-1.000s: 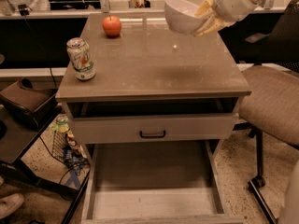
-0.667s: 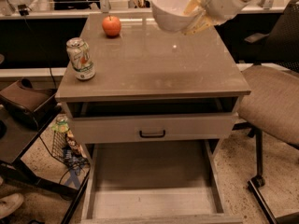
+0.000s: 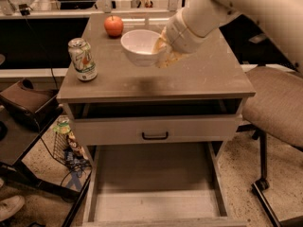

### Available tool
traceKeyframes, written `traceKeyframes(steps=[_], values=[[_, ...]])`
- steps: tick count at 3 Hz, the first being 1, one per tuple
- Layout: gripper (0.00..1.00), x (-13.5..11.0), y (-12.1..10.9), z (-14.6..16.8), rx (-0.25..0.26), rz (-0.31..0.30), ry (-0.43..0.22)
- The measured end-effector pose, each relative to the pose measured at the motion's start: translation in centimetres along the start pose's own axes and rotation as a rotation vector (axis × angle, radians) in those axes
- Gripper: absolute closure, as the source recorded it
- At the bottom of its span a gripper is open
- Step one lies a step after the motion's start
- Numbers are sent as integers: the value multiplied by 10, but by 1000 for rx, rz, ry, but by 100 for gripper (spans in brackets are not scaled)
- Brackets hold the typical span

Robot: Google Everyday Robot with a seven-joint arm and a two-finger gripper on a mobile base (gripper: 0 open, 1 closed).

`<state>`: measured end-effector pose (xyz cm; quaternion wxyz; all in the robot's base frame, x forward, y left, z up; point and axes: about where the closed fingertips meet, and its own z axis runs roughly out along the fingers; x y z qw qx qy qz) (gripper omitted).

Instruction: Move white bowl near 7up can

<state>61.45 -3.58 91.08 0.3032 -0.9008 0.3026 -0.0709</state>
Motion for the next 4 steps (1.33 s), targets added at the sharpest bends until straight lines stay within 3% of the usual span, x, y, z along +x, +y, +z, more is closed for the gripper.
traceKeyframes(steps=[2,3,4], values=[[100,-2,1,54,-114,-104,-2],[100,-6,-3,71,-128,-129,-20],[99,-22,-10,87,-115,-148,-79]])
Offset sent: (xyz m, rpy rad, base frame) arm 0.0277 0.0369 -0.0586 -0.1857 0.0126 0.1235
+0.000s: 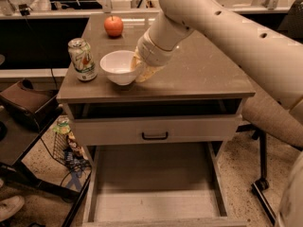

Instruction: Move white bowl near 7up can

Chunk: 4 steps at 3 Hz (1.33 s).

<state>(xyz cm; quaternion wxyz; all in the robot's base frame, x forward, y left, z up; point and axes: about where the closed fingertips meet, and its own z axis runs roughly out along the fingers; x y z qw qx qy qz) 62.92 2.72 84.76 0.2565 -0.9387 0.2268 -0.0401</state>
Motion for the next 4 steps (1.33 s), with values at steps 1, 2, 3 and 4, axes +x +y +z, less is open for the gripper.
traceKeyframes(steps=[1,2,3,4], values=[[79,1,1,0,-3,1,2],[55,0,1,3,-5,0,-1],[32,-1,1,5,-7,-1,-4],[9,-2,1,7,-9,-2,-7]])
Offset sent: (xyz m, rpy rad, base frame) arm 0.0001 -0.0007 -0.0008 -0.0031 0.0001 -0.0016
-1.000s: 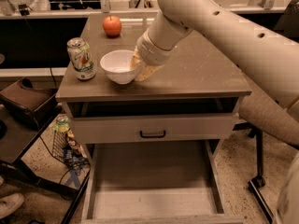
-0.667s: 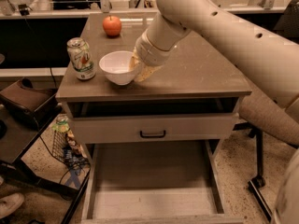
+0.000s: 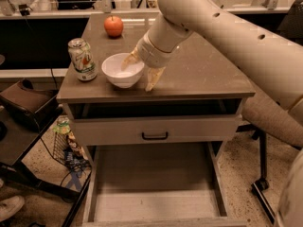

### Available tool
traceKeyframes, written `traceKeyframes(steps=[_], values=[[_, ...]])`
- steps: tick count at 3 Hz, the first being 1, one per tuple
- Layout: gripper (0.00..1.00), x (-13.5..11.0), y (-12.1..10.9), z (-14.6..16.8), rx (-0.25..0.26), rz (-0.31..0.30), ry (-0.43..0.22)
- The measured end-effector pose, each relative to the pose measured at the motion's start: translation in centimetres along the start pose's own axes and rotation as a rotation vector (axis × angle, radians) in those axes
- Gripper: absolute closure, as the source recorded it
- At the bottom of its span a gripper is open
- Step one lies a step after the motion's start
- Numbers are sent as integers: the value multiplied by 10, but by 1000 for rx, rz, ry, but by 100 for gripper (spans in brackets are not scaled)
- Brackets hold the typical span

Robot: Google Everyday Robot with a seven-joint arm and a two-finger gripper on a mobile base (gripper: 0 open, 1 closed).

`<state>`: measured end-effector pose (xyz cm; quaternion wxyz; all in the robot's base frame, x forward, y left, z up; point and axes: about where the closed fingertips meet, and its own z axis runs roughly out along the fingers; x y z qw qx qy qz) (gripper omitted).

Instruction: Move white bowl near 7up can

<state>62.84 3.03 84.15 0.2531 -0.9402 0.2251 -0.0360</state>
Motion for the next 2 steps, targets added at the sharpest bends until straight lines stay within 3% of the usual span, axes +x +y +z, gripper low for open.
traceKeyframes(steps=[1,2], values=[[0,-1,0,2,-1,-1,-2],[0,-1,0,1,-2,-1,-3]])
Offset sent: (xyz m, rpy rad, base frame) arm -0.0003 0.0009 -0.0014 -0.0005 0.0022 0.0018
